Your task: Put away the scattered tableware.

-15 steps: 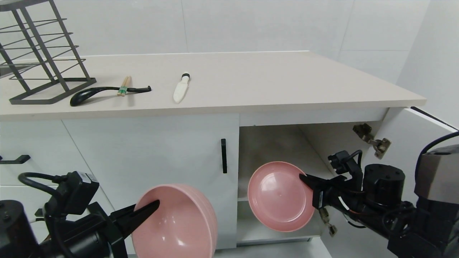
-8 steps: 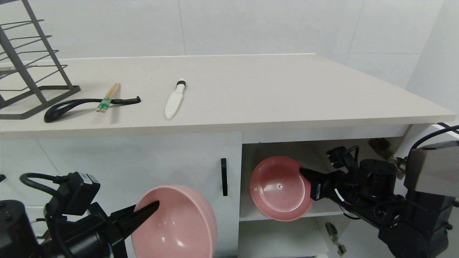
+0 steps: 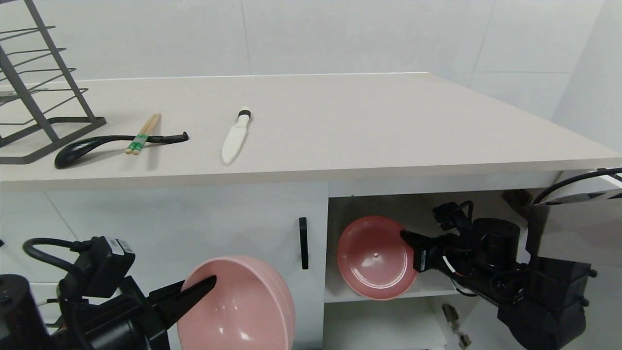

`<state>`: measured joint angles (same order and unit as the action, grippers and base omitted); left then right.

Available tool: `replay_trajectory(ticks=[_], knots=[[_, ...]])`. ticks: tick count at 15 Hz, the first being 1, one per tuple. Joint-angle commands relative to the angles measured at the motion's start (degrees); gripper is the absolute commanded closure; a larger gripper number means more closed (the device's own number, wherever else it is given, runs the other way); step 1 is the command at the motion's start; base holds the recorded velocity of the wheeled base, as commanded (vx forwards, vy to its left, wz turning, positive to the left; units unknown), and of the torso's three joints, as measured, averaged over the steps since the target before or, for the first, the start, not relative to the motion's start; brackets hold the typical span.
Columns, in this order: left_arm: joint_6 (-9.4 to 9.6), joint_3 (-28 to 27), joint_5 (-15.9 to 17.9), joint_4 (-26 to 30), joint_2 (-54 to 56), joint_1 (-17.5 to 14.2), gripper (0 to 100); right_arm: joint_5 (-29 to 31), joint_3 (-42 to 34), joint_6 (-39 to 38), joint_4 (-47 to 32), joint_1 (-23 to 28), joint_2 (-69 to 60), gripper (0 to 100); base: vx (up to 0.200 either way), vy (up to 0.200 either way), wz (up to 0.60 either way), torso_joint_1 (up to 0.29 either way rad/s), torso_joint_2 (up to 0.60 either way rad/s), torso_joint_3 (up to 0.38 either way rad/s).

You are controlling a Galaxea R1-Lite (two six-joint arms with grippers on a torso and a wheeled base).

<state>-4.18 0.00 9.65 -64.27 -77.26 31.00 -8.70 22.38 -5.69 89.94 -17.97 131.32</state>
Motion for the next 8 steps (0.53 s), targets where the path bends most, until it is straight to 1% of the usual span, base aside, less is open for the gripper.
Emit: replay_trajectory(ticks=[1, 5, 8], knots=[[-0.04, 0.00, 0.01, 0.02, 0.36, 0.02, 100, 0.00, 1.26, -0.02, 0.06, 0.48, 1.75, 100, 0.000, 0.000, 0.00, 0.000, 0.00, 0.000], [-0.04, 0.00, 0.01, 0.11, 0.27, 0.02, 100, 0.00, 1.52, -0.20, 0.06, 0.92, 4.47, 100, 0.000, 0.000, 0.00, 0.000, 0.00, 0.000], [-0.13, 0.00, 0.01, 0.11, 0.18, 0.02, 100, 0.00, 4.95, -0.72, 0.06, 1.01, 7.37, 100, 0.000, 0.000, 0.00, 0.000, 0.00, 0.000]])
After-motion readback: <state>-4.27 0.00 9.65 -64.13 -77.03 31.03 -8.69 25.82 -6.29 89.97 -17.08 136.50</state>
